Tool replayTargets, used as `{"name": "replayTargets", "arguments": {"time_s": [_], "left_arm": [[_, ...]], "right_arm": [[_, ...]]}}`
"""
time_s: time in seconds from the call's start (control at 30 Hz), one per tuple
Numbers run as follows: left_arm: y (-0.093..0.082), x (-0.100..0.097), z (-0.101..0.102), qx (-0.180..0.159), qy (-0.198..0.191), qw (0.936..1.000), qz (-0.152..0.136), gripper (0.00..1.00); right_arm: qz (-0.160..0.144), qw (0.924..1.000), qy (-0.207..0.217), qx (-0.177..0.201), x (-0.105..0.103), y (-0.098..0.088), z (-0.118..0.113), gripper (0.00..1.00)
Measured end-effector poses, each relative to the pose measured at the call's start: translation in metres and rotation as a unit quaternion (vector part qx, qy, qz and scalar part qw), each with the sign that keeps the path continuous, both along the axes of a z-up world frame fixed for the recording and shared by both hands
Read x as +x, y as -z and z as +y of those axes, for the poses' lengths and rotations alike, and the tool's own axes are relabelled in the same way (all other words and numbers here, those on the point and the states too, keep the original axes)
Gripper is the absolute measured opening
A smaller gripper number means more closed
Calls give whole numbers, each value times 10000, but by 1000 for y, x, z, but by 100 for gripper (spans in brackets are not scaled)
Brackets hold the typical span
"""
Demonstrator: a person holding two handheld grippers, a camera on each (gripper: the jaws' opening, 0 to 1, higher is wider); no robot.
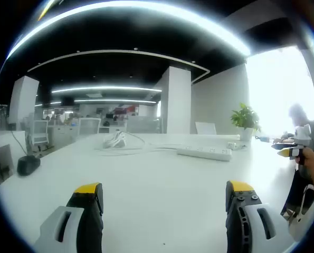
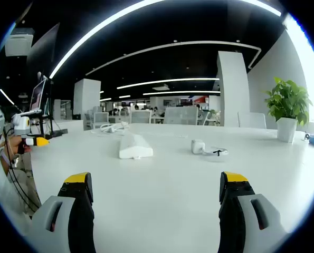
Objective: Straighten the power strip on the desk, plug the charger into it
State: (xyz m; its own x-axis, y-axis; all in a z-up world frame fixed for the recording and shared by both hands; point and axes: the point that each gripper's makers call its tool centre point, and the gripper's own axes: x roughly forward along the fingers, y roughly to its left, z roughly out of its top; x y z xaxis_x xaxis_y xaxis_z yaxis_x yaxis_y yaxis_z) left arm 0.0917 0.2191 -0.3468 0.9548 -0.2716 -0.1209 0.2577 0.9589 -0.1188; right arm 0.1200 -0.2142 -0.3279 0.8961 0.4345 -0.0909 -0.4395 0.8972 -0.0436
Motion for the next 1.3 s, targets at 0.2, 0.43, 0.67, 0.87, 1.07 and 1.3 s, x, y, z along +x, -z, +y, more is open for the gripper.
{"name": "replayTargets", "arguments": {"time_s": [0.2,0.43,0.67,0.87,1.07,1.3], "left_arm": [[2,-1,0,-4,-2,10000,24,99],[1,-1,0,-12,7,10000,18,99],[0,0,-1,10,15,10000,13,99],[2,0,0,3,-5,10000,32,99],[3,1,-1,6,21,10000,47,99],[4,1,-2,16,40,10000,51,99]], "right_arm": [[17,10000,-14,-18,-1,0,1,100],[15,10000,-5,-33,-1,-1,1,100],[21,10000,-15,-14,0,-2,3,100],[29,10000,-32,-50,2,-3,4,100],[6,9999,-60,-83,4,-7,6,99],[4,9998,-97,-154,5,-9,10,99]]}}
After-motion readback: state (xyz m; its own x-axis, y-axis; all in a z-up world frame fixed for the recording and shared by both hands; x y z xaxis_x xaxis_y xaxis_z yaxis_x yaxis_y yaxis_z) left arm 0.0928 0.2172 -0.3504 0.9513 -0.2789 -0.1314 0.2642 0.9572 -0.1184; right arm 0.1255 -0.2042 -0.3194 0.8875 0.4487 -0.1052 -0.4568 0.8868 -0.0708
